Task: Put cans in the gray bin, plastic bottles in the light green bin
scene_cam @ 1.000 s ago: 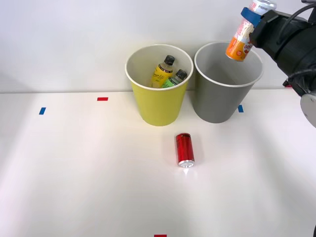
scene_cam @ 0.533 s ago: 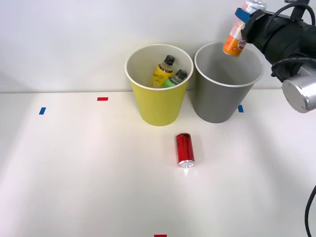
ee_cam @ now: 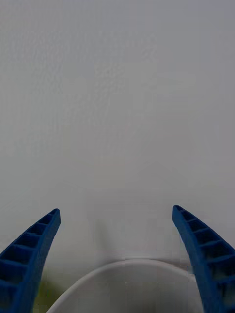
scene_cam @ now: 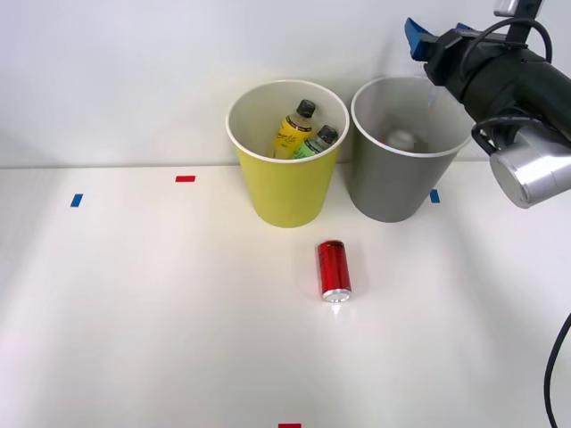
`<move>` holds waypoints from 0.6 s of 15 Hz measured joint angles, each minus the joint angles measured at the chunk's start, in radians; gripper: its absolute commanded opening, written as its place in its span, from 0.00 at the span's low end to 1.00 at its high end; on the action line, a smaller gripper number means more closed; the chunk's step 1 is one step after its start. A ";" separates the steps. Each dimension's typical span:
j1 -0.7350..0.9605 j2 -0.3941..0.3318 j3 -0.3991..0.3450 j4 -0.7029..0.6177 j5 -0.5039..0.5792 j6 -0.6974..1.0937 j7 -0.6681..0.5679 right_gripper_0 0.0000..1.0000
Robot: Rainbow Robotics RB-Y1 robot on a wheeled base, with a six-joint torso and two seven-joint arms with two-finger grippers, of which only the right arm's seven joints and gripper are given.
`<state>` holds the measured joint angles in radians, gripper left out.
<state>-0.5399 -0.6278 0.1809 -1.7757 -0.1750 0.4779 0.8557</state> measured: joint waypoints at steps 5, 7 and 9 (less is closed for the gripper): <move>0.001 0.000 0.000 0.000 0.000 -0.019 0.001 1.00; 0.005 0.000 -0.001 0.000 0.001 -0.036 0.001 1.00; 0.030 0.000 -0.008 0.000 0.002 -0.097 0.001 1.00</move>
<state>-0.5096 -0.6274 0.1724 -1.7761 -0.1731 0.3811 0.8565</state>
